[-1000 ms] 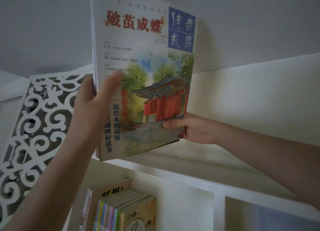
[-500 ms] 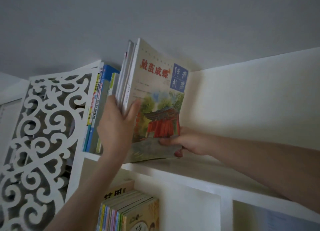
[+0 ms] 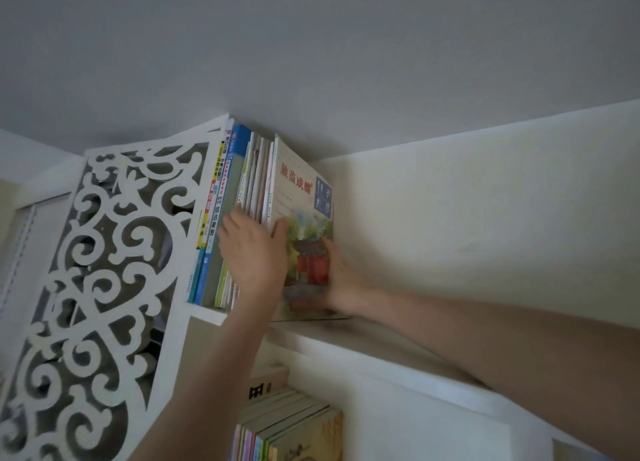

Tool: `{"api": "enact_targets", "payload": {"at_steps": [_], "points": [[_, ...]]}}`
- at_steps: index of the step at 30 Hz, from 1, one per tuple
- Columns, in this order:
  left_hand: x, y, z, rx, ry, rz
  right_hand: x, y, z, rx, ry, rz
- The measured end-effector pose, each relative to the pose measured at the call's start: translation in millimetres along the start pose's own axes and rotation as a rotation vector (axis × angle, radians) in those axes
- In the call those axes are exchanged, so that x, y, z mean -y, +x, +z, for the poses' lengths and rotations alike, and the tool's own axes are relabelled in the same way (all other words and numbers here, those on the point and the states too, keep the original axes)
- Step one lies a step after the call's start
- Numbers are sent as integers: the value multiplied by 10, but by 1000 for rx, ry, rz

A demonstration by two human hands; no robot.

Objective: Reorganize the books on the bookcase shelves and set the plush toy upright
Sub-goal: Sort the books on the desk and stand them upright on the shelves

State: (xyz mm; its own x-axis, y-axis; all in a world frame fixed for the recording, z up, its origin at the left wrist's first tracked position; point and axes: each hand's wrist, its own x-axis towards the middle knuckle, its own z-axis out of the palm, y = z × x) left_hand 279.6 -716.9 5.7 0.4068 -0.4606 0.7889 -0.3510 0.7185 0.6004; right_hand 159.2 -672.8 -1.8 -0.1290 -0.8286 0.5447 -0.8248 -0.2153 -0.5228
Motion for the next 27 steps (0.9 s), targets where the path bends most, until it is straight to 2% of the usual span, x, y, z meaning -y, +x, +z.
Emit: {"api": "enact_targets", "payload": {"at_steps": [2, 7, 10, 13, 15, 19, 22, 27], "points": [[40, 17, -23, 38, -5, 32, -17, 20, 23, -22, 17, -20], [219, -139, -81, 279, 42, 232, -88, -28, -50, 8, -79, -28], [198, -116, -62, 354, -71, 158, -84, 18, -21, 19, -84, -36], [198, -52, -39, 431, -76, 133, -99, -8, -1, 46, -30, 2], [257, -65, -38, 423, -67, 163, -94, -43, 4, 69, 11, 9], [277, -235, -48, 262, -29, 294, -58, -38, 20, 19, -12, 5], [312, -234, 9, 313, 44, 438, -170, 22, -6, -5, 0, 18], [378, -188, 45, 286, 130, 381, -39, -236, -157, 89, 14, 127]]}}
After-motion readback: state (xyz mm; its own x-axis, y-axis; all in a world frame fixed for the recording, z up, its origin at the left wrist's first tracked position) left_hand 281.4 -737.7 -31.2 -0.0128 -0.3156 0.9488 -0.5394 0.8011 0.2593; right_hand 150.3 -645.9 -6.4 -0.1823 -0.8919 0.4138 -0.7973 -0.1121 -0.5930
